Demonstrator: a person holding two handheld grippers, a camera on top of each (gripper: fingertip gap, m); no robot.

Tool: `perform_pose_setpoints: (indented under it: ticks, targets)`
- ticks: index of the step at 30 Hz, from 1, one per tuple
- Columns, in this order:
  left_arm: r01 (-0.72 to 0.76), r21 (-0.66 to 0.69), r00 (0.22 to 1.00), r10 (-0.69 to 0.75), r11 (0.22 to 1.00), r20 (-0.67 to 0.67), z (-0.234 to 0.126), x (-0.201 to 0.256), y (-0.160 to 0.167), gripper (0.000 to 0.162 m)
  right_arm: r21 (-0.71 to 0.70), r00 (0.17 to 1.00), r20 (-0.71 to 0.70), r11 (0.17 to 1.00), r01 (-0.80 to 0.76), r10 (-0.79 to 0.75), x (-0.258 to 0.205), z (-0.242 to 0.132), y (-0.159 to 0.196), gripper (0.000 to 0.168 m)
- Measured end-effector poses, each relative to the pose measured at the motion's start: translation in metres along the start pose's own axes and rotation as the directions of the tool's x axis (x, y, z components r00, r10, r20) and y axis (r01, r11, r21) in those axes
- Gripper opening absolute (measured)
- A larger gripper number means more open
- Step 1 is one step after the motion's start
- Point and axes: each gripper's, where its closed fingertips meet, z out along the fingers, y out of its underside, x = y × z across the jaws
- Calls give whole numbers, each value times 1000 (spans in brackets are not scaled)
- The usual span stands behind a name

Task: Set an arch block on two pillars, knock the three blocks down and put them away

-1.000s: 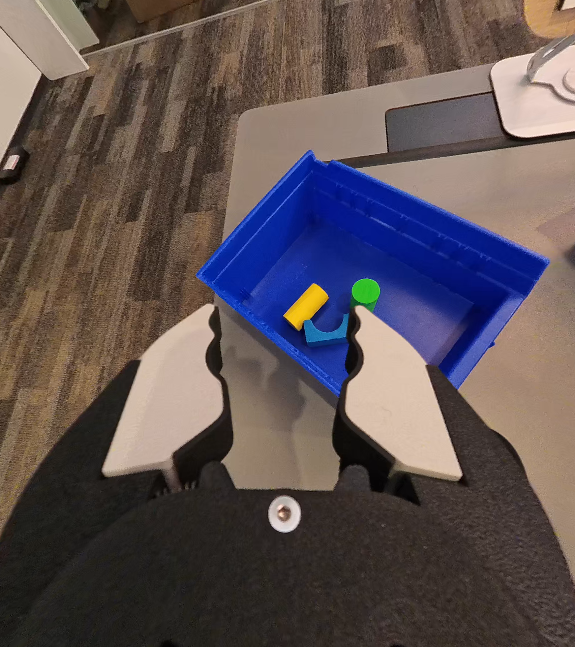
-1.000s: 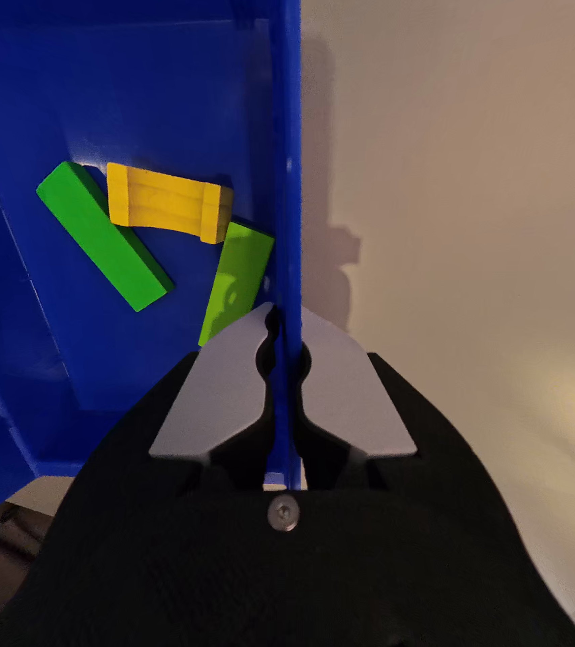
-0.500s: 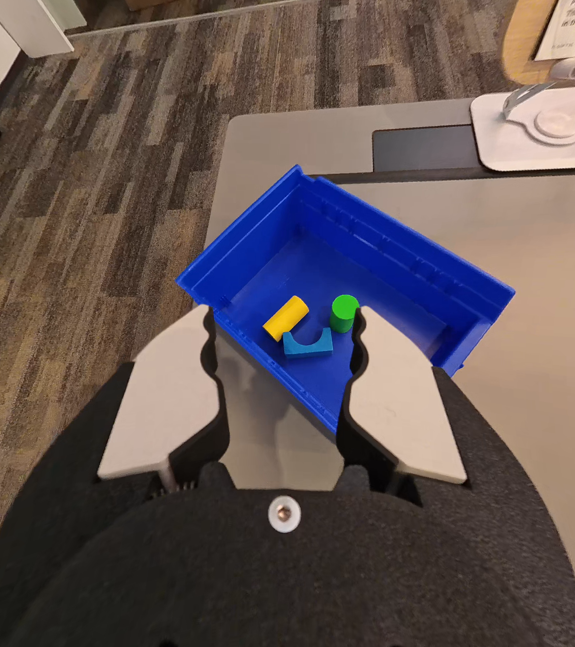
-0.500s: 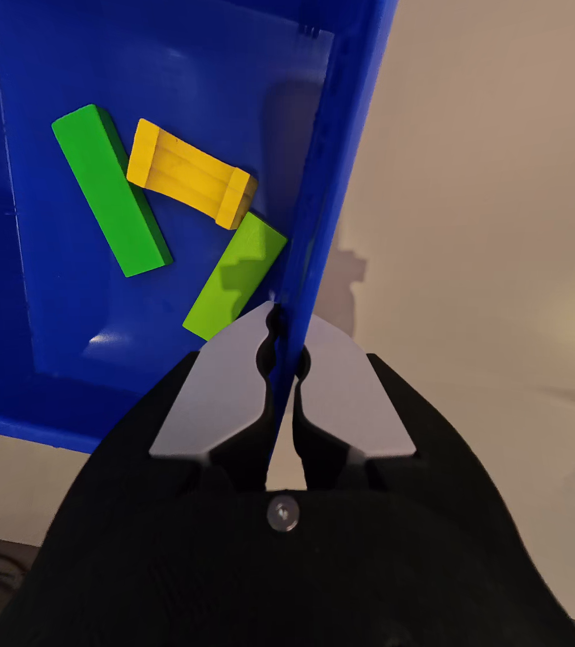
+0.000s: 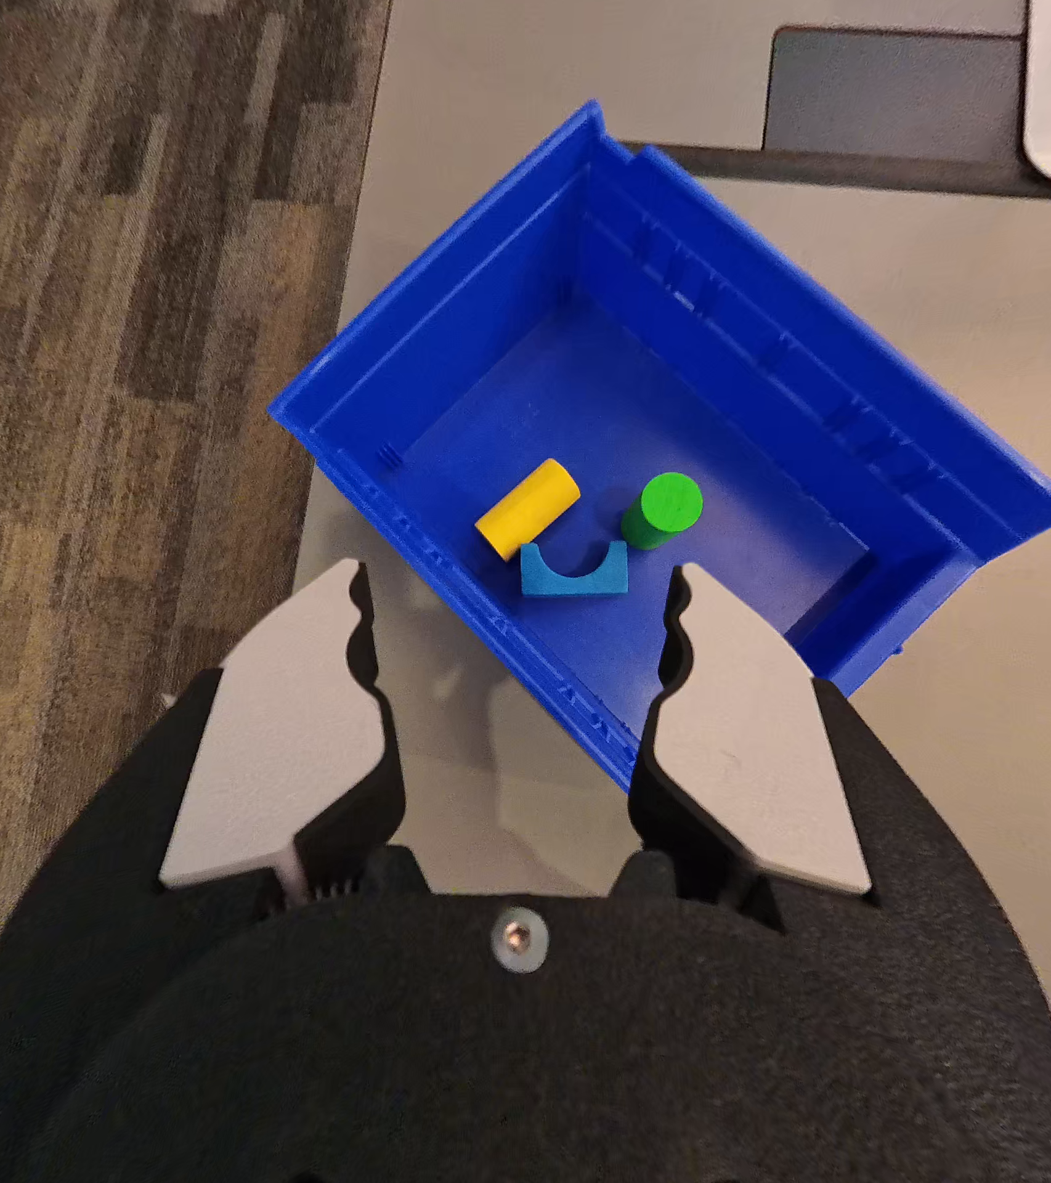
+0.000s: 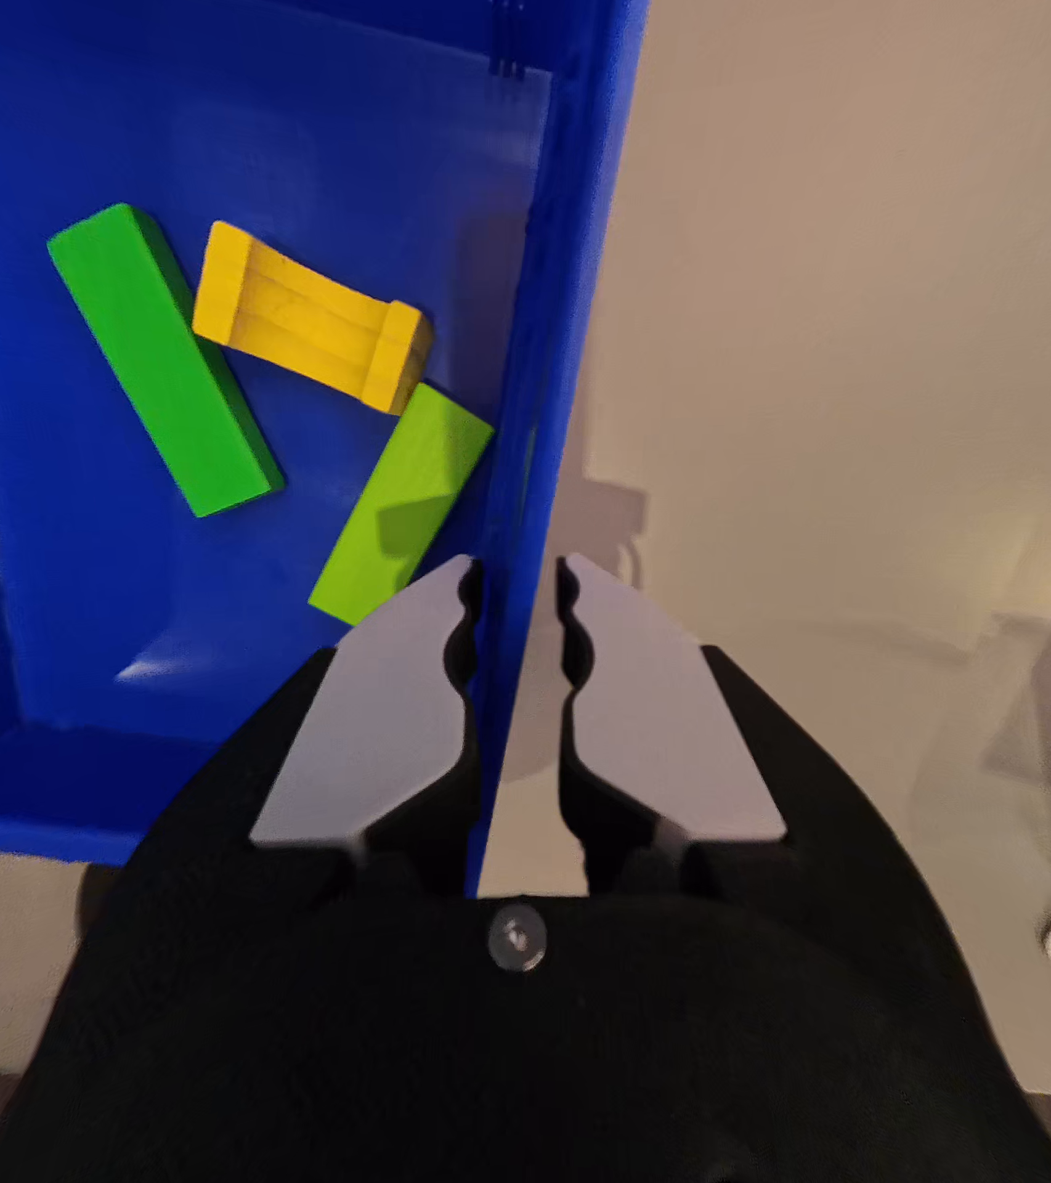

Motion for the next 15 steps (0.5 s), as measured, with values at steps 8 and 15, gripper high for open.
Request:
perform_pose_setpoints:
  ticks: [8,15]
  targets:
    - [37,-215,997,-21,976,74,30,-14,31,92,310,986,-161,950,23,29,10,-64,-36,34]
    - [87,-384,988,-30,919,152,47,-27,60,88,486,989,-151,871,69,6,-9,-105,-55,33]
